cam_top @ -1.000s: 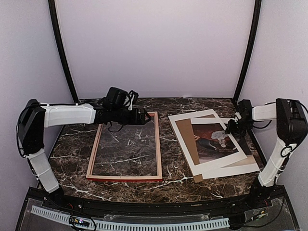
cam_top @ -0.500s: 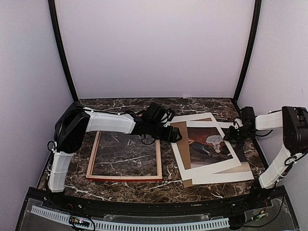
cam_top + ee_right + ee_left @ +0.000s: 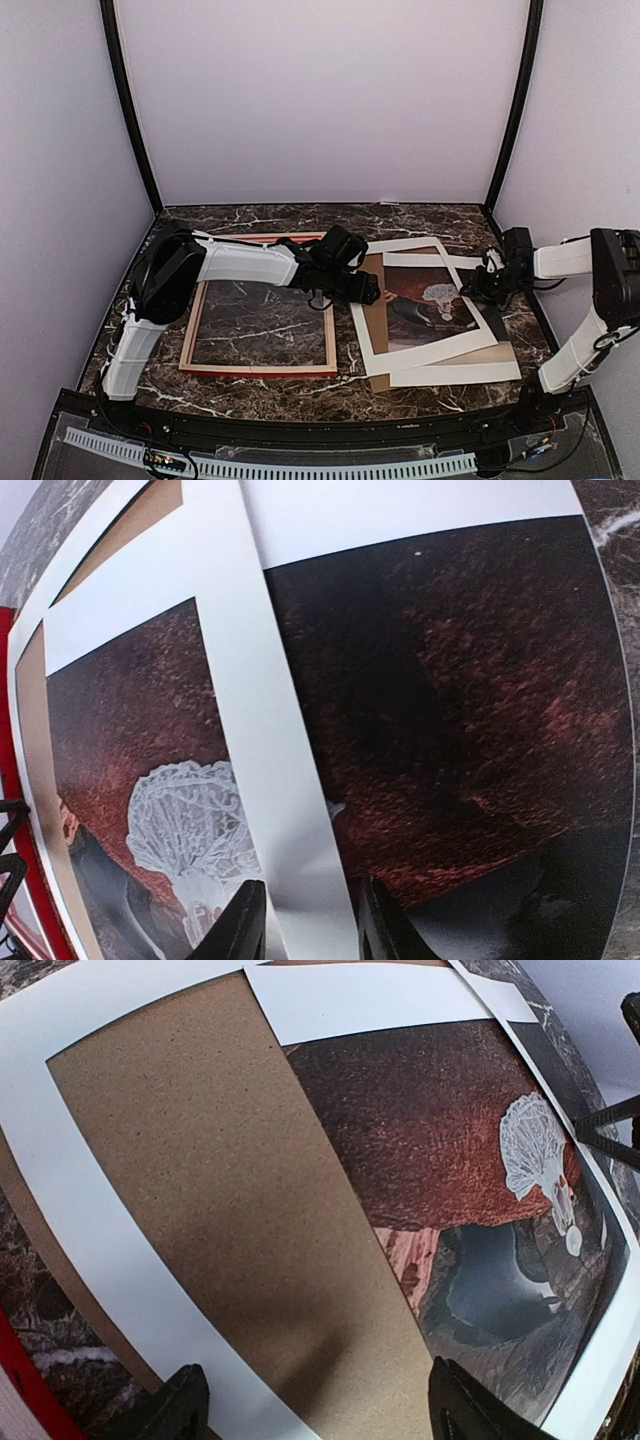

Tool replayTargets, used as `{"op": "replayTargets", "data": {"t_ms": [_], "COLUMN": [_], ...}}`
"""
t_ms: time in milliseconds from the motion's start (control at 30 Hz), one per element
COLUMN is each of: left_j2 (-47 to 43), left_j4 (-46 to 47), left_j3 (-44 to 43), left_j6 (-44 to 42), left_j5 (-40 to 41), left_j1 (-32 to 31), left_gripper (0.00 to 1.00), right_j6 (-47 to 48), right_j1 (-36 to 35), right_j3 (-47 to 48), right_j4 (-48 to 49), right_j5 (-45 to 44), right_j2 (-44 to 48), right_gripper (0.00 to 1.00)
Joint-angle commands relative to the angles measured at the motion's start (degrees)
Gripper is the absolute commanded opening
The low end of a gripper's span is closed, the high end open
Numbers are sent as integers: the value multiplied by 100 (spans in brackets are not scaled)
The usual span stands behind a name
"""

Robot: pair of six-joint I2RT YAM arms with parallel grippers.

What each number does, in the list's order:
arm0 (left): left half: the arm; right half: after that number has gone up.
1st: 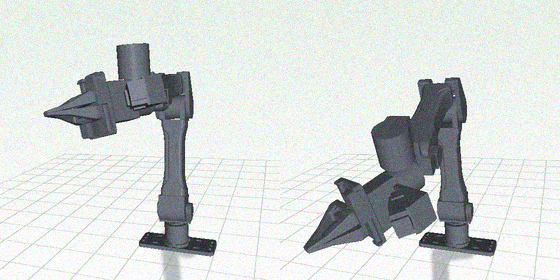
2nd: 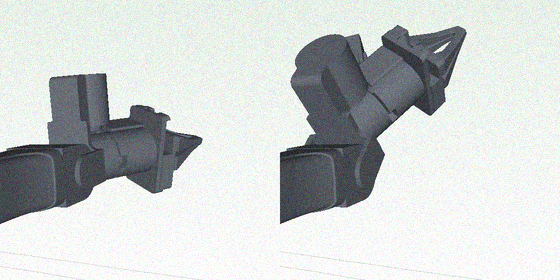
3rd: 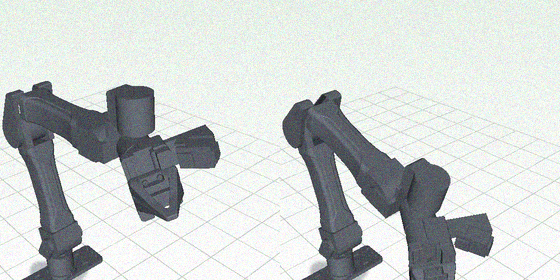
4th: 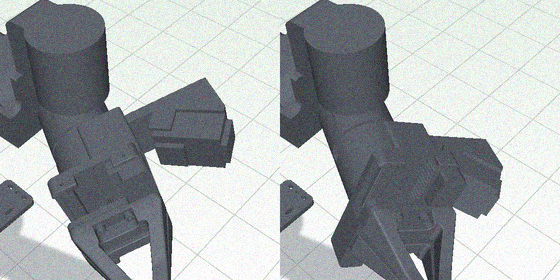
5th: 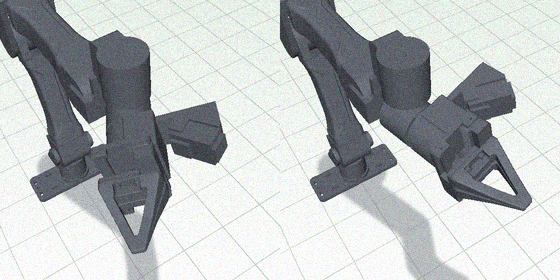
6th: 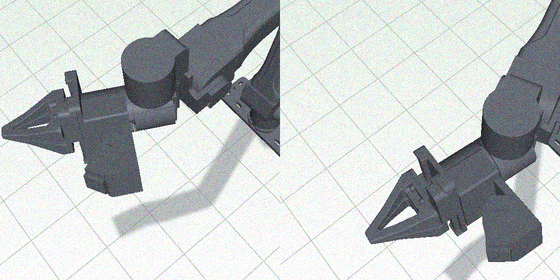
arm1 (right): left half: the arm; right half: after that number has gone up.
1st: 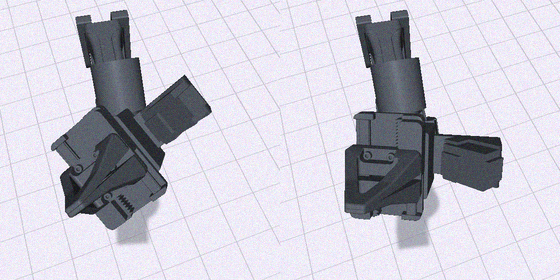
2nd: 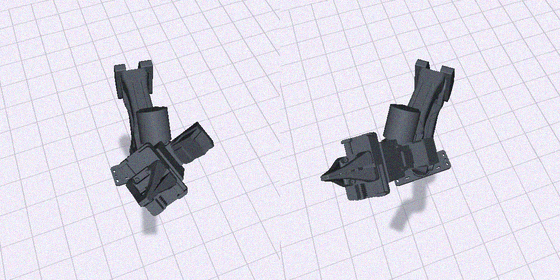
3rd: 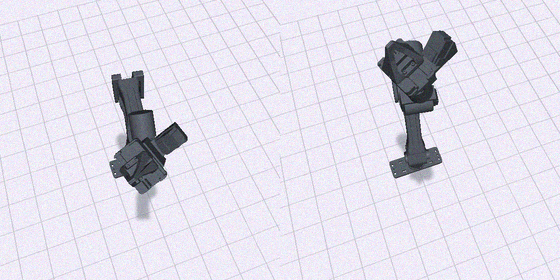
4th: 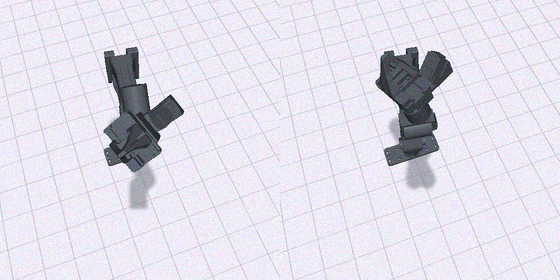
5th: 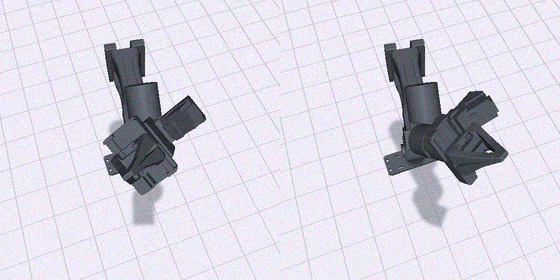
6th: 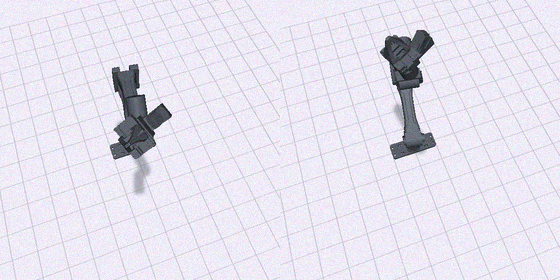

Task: Put the photo into the frame
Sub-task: Pick up the mat board from the photo.

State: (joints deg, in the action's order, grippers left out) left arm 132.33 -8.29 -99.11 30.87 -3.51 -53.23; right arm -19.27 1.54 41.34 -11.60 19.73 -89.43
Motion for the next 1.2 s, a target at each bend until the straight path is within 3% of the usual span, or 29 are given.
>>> {"op": "replayTargets", "data": {"t_ms": [0, 400, 600, 833, 1167], "left_j2": [251, 249, 228, 224, 85], "left_j4": [-261, -224, -207, -166, -164], "left_j3": [-24, 92, 128, 154, 177], "left_j6": [288, 282, 268, 232, 164], "left_j5": [4, -40, -86, -134, -152], "left_j1": [-90, -100, -101, -100, -101], "left_gripper": [77, 76, 76, 76, 76], "right_j6": [-120, -151, -68, 0, -24], "right_j1": [-75, -53, -449, -877, -1437], "right_j3": [-173, -252, -78, 161, 577], "right_j4": [-7, -17, -289, -644, -1244], "right_j5": [633, 724, 19, -691, -2190], "right_j2": [180, 384, 430, 360, 382], "right_gripper": [31, 32, 43, 45, 25]}}
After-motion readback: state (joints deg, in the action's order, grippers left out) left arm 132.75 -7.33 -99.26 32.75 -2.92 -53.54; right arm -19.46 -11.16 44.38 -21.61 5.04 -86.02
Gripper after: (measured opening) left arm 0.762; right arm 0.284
